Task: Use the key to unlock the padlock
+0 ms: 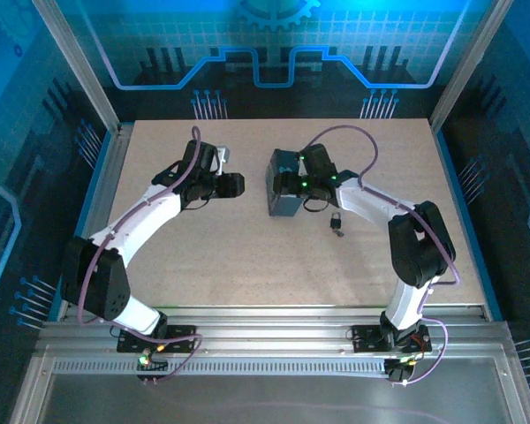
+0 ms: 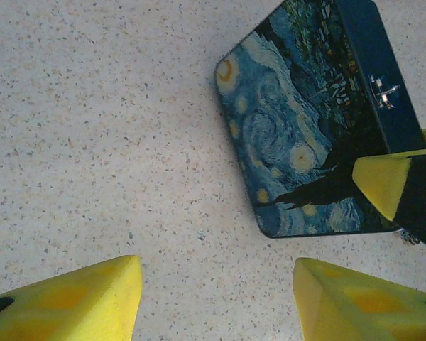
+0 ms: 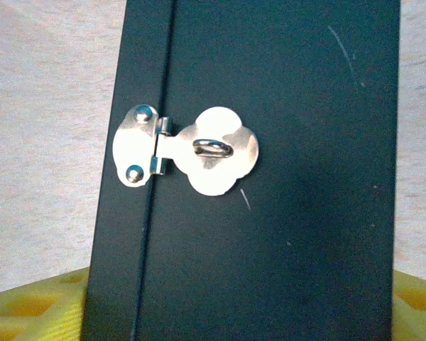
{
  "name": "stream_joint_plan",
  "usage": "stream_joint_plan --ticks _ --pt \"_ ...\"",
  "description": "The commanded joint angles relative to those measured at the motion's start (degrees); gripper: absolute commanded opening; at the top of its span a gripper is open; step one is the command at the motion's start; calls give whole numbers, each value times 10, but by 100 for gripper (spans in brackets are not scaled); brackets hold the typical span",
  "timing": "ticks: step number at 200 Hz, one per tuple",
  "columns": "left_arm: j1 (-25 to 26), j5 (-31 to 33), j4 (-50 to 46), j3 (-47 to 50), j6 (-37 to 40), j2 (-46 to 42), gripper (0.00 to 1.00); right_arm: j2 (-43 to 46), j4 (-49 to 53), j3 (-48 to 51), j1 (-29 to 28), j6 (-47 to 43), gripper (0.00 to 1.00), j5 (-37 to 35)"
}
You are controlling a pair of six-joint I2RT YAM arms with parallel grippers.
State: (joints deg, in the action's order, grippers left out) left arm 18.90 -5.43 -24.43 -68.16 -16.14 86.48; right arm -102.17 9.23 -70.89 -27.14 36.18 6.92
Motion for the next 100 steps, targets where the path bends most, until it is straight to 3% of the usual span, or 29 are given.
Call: stream_joint_plan --ticks 1,19,35,65,93,100 --pt "-4 -19 -14 12 1 -21 59 -9 -163 57 10 107 64 191" --pt "-4 -23 -12 14 -4 -24 59 -39 -303 89 14 199 63 261" --pt "-4 -29 -13 13 -7 -22 59 -63 -352 96 12 241 66 283" --pt "2 -16 -8 17 -17 -2 58 -88 -322 89 13 222 76 281" --pt "16 36 -5 14 -21 35 58 -92 -257 75 18 172 87 268" --pt "21 50 -7 11 -25 45 58 -90 -238 74 20 157 97 262"
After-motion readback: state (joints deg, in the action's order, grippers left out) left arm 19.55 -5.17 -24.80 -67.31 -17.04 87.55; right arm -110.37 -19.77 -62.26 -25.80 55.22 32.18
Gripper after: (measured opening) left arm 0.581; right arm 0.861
